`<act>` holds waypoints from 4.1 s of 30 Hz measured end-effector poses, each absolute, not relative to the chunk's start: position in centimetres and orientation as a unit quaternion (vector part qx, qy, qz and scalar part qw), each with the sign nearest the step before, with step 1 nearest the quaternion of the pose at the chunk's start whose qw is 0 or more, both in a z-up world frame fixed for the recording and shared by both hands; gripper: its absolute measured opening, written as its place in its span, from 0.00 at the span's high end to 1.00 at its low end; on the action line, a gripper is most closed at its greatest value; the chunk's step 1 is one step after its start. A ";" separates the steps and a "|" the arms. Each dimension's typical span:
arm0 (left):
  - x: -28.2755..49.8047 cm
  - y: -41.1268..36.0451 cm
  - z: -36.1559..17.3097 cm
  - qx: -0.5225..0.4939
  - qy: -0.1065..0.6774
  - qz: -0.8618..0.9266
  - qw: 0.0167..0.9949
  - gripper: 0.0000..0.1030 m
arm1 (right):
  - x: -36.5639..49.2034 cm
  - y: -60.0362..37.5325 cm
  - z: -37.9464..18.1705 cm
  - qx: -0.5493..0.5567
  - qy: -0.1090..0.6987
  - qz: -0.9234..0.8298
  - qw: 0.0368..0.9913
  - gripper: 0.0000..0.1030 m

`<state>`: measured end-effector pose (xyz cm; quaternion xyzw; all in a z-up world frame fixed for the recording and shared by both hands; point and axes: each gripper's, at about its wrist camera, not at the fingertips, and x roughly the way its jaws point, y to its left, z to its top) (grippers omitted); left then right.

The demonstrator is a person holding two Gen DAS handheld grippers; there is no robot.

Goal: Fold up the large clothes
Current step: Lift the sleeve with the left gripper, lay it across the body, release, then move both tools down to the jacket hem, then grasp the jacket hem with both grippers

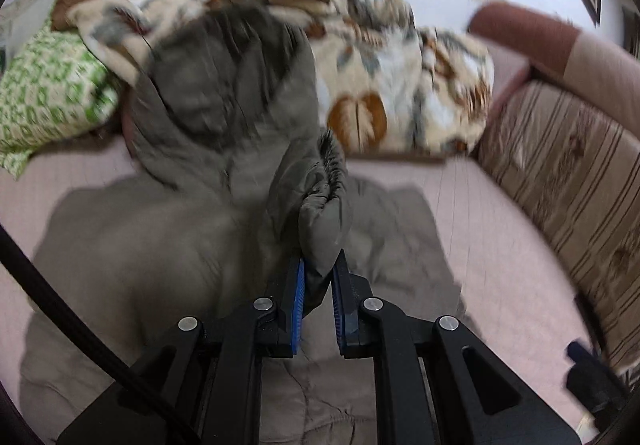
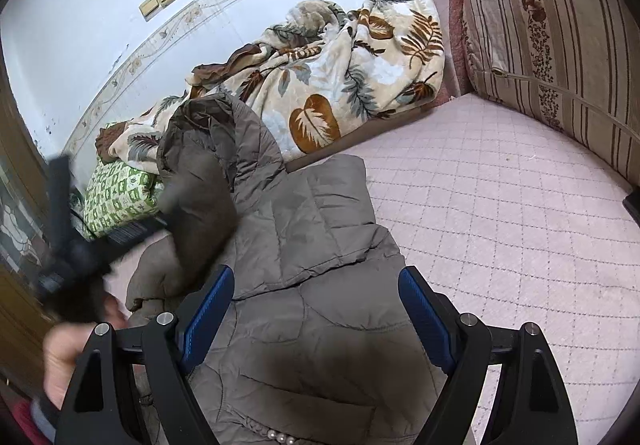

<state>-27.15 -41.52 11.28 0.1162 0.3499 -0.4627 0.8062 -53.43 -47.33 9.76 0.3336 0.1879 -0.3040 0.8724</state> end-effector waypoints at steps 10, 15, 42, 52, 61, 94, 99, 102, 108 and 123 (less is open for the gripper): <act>-29.2 -41.2 9.8 0.172 0.351 -0.479 0.786 0.46 | -52.1 -48.0 8.9 0.334 0.202 -0.317 0.865 0.15; -25.6 -36.4 13.6 0.145 0.309 -0.455 0.822 0.37 | -51.8 -48.7 9.2 0.336 0.189 -0.332 0.861 0.15; -9.7 -29.2 5.7 0.146 0.410 -0.254 0.864 0.35 | -33.2 -51.7 2.1 0.226 0.380 -0.309 0.842 0.41; -22.0 -20.8 10.1 0.168 0.352 -0.304 0.869 0.32 | -38.8 -44.4 8.3 0.221 0.338 -0.259 0.877 0.41; -33.0 -13.0 7.6 0.185 0.334 -0.287 0.879 0.27 | -46.3 -33.5 7.7 0.182 0.341 -0.216 0.897 0.39; -35.4 -10.9 2.4 0.215 0.342 -0.286 0.869 0.19 | -52.1 -29.3 0.1 0.167 0.391 -0.261 0.867 0.28; -35.4 -10.8 2.4 0.218 0.340 -0.286 0.869 0.19 | -52.1 -29.3 0.1 0.167 0.391 -0.261 0.866 0.28; -35.4 -10.8 2.4 0.220 0.340 -0.285 0.869 0.19 | -52.1 -29.3 0.1 0.167 0.392 -0.260 0.866 0.28; -35.7 -10.8 2.3 0.222 0.342 -0.280 0.869 0.18 | -52.1 -29.3 0.1 0.168 0.393 -0.260 0.866 0.27; -35.8 -10.5 2.2 0.226 0.344 -0.279 0.867 0.18 | -52.1 -29.3 0.2 0.168 0.393 -0.260 0.865 0.26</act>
